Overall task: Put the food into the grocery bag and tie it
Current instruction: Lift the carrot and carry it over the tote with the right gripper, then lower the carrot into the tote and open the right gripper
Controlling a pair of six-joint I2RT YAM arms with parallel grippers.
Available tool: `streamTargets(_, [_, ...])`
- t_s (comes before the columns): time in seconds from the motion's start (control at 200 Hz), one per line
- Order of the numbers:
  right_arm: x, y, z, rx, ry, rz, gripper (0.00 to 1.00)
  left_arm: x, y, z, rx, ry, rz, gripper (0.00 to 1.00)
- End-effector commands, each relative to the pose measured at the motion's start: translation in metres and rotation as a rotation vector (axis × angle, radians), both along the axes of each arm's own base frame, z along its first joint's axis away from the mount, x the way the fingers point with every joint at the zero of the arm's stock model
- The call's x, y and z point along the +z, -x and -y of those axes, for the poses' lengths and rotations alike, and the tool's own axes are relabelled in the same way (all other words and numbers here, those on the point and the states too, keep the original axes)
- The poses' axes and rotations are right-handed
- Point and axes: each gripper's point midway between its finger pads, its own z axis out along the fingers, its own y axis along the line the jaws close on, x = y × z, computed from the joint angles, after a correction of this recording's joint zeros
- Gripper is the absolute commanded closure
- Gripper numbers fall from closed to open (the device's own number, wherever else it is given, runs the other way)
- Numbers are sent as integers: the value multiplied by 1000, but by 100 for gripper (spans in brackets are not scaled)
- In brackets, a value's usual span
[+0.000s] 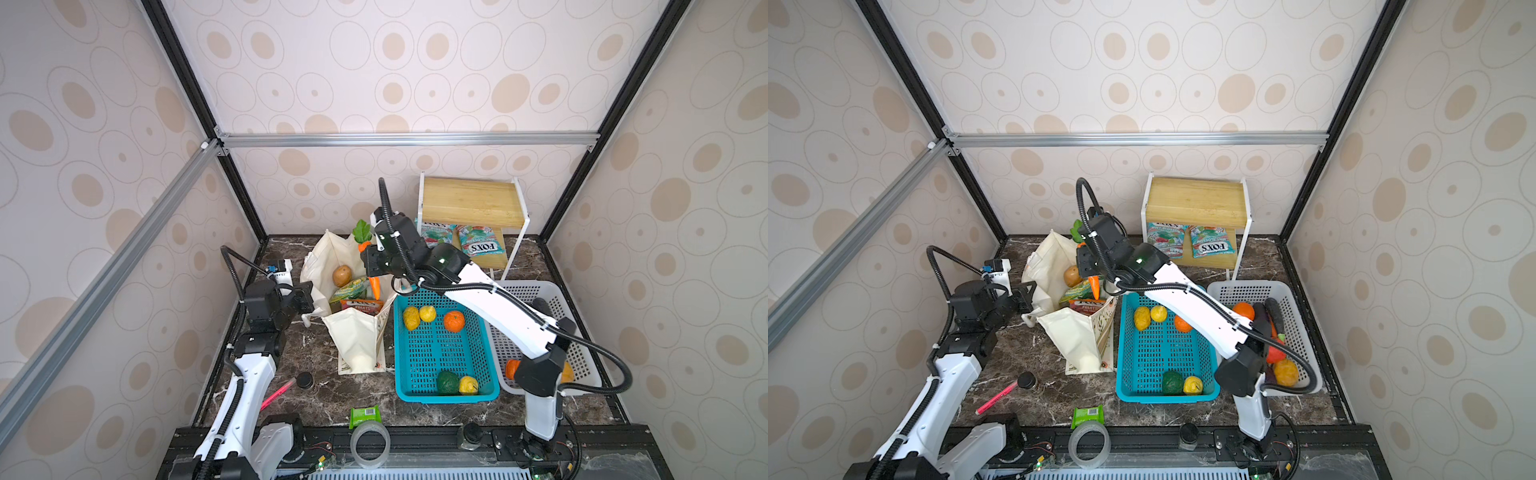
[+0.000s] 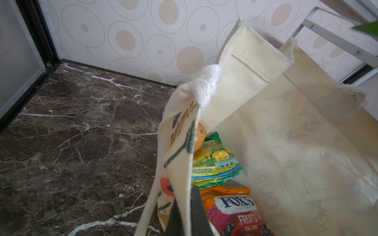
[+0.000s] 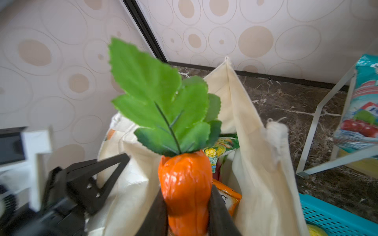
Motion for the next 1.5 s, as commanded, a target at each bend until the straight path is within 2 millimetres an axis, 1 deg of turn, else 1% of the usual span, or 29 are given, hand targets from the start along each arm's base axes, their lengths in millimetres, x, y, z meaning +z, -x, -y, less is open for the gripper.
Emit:
streamTargets(0.0, [-29, 5, -5, 13, 102, -52, 72, 9, 1, 4, -22, -13, 32, 100])
streamTargets(0.09, [-59, 4, -12, 18, 151, -90, 72, 9, 1, 4, -23, -12, 33, 100])
streamTargets(0.12, [-68, 3, -12, 14, 167, -104, 72, 9, 1, 4, -20, -13, 34, 100])
streamTargets(0.125, [-72, 3, -13, 15, 174, -109, 72, 9, 1, 4, -20, -13, 33, 100])
streamTargets(0.25, [-105, 2, -9, -15, 242, -154, 72, 7, 0, 4, -21, -13, 26, 100])
streamTargets(0.405, [-137, 8, -7, -10, 302, -209, 71, 10, 1, 4, -21, -11, 35, 100])
streamTargets(0.46, [-140, 8, -8, -8, 301, -212, 71, 11, 1, 4, -20, -13, 38, 100])
streamTargets(0.465, [-149, 10, -5, -9, 321, -226, 71, 10, 1, 4, -21, -13, 37, 100])
streamTargets(0.48, [-154, 10, -4, -11, 330, -233, 71, 10, 1, 4, -21, -12, 37, 100])
streamTargets(0.655, [-173, 10, -9, -1, 352, -261, 70, 10, 1, 4, -23, -13, 35, 100])
streamTargets(0.74, [-188, 11, -7, -7, 376, -287, 69, 11, 2, 4, -20, -16, 38, 100])
streamTargets(0.75, [-181, 9, -11, -7, 359, -277, 69, 11, 2, 3, -20, -15, 39, 100])
streamTargets(0.76, [-180, 9, -11, -8, 355, -275, 69, 12, 1, 3, -19, -17, 41, 100])
streamTargets(0.855, [-186, 9, -12, -5, 362, -286, 68, 12, 2, 4, -21, -15, 43, 100])
streamTargets(0.92, [-188, 10, -11, -7, 372, -291, 65, 12, 2, 5, -24, -13, 43, 100])
streamTargets(1.01, [-179, 11, -10, -5, 361, -288, 59, 13, 2, 4, -23, -14, 44, 100])
streamTargets(1.09, [-165, 13, -12, 5, 332, -275, 52, 12, 2, 4, -21, -15, 43, 100])
streamTargets(1.13, [-156, 15, -15, 19, 315, -263, 46, 12, 2, 4, -21, -14, 43, 100])
streamTargets(1.165, [-146, 16, -16, 25, 303, -246, 39, 12, 2, 4, -22, -15, 43, 100])
streamTargets(1.22, [-128, 19, -17, 30, 286, -208, 27, 13, 2, 3, -19, -16, 45, 100])
streamTargets(1.26, [-113, 21, -17, 30, 275, -174, 16, 13, 2, 3, -18, -16, 44, 100])
streamTargets(1.285, [-103, 21, -15, 17, 272, -149, 12, 13, 2, 4, -20, -15, 45, 100])
streamTargets(1.375, [-65, 26, -10, -8, 248, -54, 11, 12, 2, 4, -22, -13, 43, 100])
streamTargets(1.405, [-53, 29, -10, -1, 242, -23, 7, 12, 2, 4, -22, -12, 41, 100])
streamTargets(1.495, [-22, 41, -9, 9, 229, 68, 4, 11, 2, 4, -21, -12, 40, 100])
